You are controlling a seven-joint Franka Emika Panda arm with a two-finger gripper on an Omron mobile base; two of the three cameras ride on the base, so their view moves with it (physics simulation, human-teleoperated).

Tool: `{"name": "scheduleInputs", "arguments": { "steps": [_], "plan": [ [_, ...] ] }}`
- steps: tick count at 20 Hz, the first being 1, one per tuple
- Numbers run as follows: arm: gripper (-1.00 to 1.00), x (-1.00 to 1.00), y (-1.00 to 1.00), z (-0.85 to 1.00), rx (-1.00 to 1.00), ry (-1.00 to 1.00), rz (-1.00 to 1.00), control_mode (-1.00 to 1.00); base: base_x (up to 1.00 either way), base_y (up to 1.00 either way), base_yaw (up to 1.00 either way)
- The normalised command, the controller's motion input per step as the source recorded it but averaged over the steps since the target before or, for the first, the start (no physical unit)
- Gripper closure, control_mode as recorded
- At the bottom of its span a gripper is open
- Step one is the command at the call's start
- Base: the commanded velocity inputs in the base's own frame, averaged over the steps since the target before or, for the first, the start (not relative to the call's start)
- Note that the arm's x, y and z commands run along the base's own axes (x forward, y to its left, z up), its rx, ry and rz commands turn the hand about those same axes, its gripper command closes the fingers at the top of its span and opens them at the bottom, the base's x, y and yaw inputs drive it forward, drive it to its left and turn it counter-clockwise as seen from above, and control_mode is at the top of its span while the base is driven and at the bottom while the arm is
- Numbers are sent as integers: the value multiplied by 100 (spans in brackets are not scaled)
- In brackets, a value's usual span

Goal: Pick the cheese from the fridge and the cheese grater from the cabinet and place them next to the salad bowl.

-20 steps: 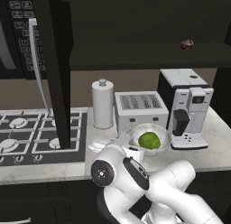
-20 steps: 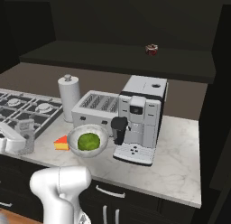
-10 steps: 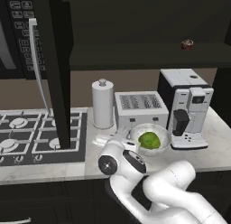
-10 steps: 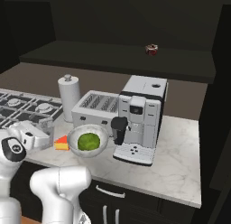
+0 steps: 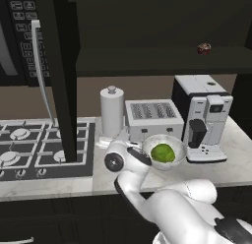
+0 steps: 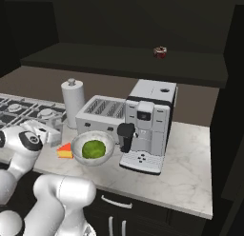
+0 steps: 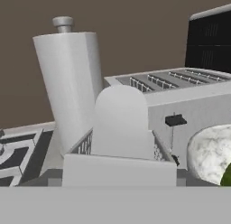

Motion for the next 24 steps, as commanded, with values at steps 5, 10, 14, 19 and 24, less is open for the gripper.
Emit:
{"name": "scheduleInputs", "arguments": {
  "steps": [5,10,14,19,24],
  "plan": [
    [100,5,24,-12,0,0,-6,-100,0,0,0],
    [100,0,-5,-39,0,2,-24,-100,0,0,0],
    [100,4,5,-4,0,0,-12,-100,0,0,0],
    [100,10,15,0,0,0,-8,-100,0,0,0],
    [100,-26,0,-23,-8,0,-13,-100,0,0,0]
  ]
}}
